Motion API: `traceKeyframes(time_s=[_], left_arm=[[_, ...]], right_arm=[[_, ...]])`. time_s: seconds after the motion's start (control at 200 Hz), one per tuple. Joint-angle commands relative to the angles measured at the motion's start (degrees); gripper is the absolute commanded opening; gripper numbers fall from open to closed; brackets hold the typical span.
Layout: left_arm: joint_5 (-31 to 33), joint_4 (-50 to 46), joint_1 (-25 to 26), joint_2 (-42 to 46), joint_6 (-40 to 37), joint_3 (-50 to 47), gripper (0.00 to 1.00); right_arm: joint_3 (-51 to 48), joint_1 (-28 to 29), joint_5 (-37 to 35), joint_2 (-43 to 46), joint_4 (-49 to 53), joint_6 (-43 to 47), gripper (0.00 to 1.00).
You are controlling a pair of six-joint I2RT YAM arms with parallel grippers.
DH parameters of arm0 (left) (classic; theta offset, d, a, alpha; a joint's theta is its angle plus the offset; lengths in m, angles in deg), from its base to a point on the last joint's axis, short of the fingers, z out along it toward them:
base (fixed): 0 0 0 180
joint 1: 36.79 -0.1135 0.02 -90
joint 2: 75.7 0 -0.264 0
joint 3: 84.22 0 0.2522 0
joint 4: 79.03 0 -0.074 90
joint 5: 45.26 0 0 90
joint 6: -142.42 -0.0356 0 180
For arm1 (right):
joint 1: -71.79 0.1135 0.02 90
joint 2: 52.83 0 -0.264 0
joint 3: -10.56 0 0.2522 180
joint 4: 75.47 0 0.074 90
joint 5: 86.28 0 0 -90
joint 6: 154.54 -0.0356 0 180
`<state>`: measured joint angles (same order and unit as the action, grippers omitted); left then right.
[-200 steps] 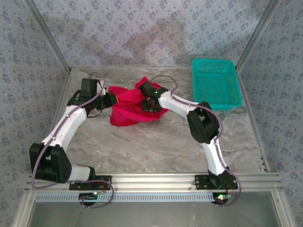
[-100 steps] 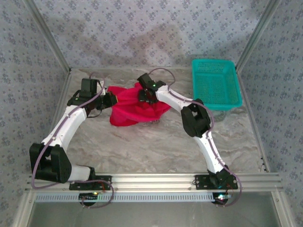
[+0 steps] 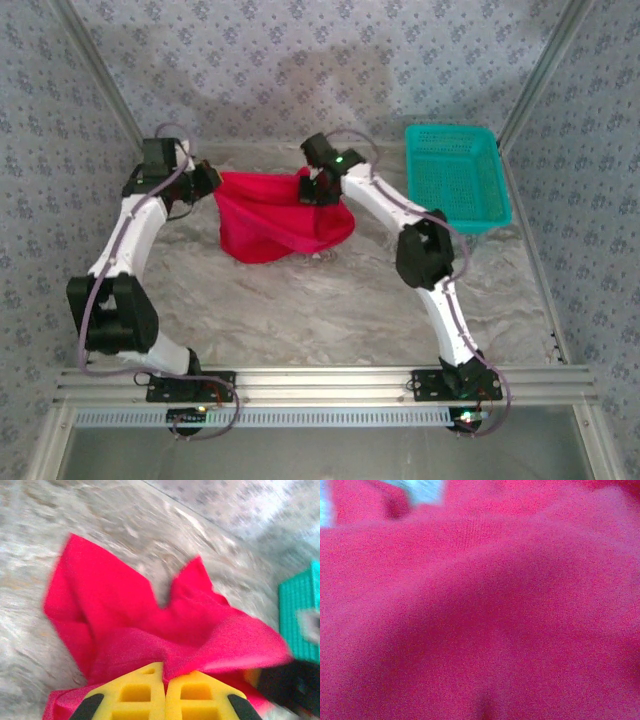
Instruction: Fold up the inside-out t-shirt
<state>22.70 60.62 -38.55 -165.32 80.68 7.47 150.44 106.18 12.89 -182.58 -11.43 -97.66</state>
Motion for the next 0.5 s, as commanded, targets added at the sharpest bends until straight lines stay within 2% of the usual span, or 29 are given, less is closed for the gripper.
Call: traceKeyframes(time_s=[0.0,0.12,0.215,0.385,0.5], left_arm=[[-2.1,-0.8,-4.9,-6.3,3.6,2.7,0.0],[-1.4,-0.8,-6.0,-7.9,3.2,0.7,0.0],[-1.7,2.6,-5.9,-7.0,4.1,-4.5,0.0],[0.2,4.7,-5.5,-5.3,4.2,-13.0,0.0],[0.6,9.5,-2.2,0.8,3.3,-19.2,0.0]], right_arm=[[2.4,-5.4,10.6,18.2,5.3,2.4,0.0],[-6.5,-10.6,16.9,29.9,-3.6,-2.4,0.0],[-13.3,-14.2,23.5,35.4,-11.6,-8.7,0.0],[-21.1,-15.1,25.4,36.7,-15.4,-9.2,0.0],[-22.1,-12.7,21.7,31.7,-8.3,-1.9,0.0]])
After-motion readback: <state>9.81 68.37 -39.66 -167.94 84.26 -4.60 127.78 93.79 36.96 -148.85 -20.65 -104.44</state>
